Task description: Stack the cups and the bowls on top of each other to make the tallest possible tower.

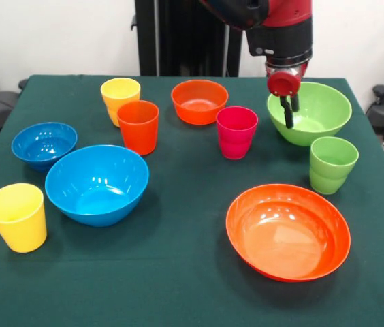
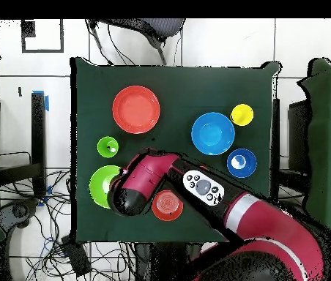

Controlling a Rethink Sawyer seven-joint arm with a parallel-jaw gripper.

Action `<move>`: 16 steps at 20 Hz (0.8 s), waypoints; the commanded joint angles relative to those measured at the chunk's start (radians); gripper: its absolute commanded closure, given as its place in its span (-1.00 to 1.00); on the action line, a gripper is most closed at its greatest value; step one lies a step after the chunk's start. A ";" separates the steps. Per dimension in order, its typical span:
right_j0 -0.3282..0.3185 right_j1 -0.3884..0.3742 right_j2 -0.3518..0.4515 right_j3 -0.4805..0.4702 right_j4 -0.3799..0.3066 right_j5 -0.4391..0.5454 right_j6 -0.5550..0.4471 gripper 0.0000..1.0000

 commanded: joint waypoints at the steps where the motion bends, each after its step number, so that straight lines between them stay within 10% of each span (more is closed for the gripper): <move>1: -0.015 0.147 -0.094 -0.004 -0.030 0.039 -0.205 -1.00; 16: -0.021 0.055 -0.068 0.025 -0.050 -0.020 -0.156 -1.00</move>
